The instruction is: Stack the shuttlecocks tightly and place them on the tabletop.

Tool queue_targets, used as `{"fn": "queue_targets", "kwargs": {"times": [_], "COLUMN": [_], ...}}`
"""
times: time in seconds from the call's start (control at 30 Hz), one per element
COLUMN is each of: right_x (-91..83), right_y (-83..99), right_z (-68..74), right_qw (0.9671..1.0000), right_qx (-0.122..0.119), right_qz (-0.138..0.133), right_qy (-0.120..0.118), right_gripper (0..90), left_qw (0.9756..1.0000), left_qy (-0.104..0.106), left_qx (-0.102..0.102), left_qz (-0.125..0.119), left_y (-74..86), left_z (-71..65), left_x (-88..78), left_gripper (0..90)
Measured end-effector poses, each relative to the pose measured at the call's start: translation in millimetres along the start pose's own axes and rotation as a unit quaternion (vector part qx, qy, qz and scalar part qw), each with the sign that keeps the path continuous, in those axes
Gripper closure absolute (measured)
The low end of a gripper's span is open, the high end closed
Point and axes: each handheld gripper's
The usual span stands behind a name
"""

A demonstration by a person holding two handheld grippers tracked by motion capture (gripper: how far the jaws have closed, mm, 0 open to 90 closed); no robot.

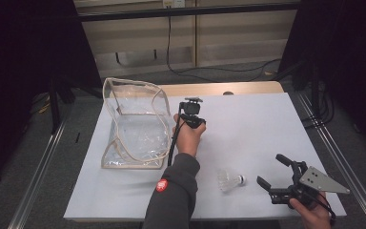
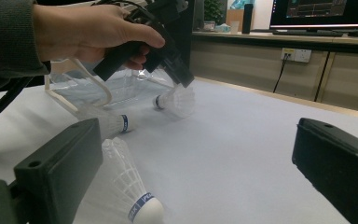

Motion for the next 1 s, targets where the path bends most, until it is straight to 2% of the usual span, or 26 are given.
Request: {"fn": "queue_targets", "kwargs": {"times": [0.23, 0.47, 0.77, 0.9, 1.0], "right_x": [0.0, 0.4, 0.3, 0.5, 0.4], "right_y": [-0.1, -0.1, 0.1, 0.5, 0.4], "right_z": [0.5, 0.9, 0.7, 0.8, 0.8], "right_qw": [1.0000, 1.0000, 1.0000, 1.0000, 1.0000], "right_qx": [-0.001, -0.002, -0.001, -0.002, -0.003], "right_qz": [0.000, 0.001, 0.002, 0.004, 0.003], "right_qy": [-0.001, -0.001, 0.000, 0.000, 0.000], "right_gripper": [1.1, 1.1, 1.1, 1.1, 1.1], "left_qw": [1.0000, 1.0000, 0.9995, 0.9984, 0.9976], "left_qy": [0.001, 0.005, 0.018, 0.043, 0.047], "left_qx": [0.002, 0.001, -0.001, -0.001, 0.003], "left_qz": [0.000, -0.006, -0.025, -0.038, -0.051], "left_y": [-0.1, 0.3, 1.3, 3.8, 7.0], "left_z": [-0.7, 0.1, 0.1, 1.0, 0.3], "left_x": [0.0, -2.0, -10.1, -18.0, -23.9], "left_gripper": [68.5, 65.3, 49.1, 42.5, 38.3]}}
Point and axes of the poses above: each handheld gripper's, and its own axes: x roughly forward along the jaws, y roughly out of its underside, z roughly to its left, and after that the axes turned 12 degrees about z, right-handed
